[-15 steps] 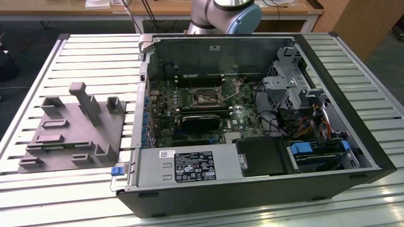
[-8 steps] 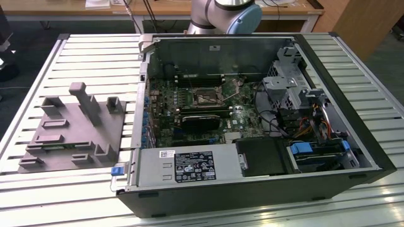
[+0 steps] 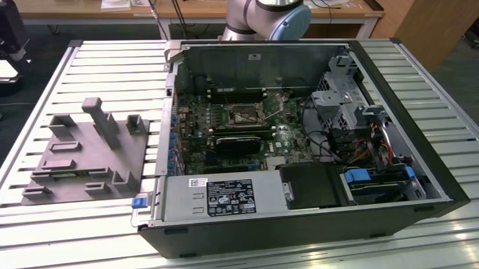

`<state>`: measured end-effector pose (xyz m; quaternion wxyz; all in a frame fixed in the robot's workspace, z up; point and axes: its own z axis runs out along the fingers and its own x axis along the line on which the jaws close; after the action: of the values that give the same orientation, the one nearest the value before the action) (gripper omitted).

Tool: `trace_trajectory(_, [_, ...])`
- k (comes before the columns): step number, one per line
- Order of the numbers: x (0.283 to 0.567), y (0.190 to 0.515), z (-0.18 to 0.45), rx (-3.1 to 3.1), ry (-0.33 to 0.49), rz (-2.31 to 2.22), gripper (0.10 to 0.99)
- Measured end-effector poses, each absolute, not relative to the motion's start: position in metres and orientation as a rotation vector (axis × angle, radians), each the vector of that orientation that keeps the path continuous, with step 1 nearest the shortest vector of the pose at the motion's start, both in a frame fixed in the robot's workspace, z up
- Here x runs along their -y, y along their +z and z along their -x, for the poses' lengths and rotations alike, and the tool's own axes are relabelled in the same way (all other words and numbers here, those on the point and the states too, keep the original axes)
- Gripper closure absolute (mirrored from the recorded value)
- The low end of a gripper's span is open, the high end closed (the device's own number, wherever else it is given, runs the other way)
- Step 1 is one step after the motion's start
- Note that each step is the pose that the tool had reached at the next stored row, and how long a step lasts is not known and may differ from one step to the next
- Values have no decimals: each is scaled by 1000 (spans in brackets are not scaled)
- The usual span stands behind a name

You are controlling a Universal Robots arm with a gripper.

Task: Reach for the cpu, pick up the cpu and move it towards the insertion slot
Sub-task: 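Pick up the cpu and move it towards the insertion slot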

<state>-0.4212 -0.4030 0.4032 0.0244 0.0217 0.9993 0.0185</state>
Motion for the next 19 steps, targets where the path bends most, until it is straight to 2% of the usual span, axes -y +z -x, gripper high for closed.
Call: trace_trajectory(19, [403,403,383,-3093,57,-67,545])
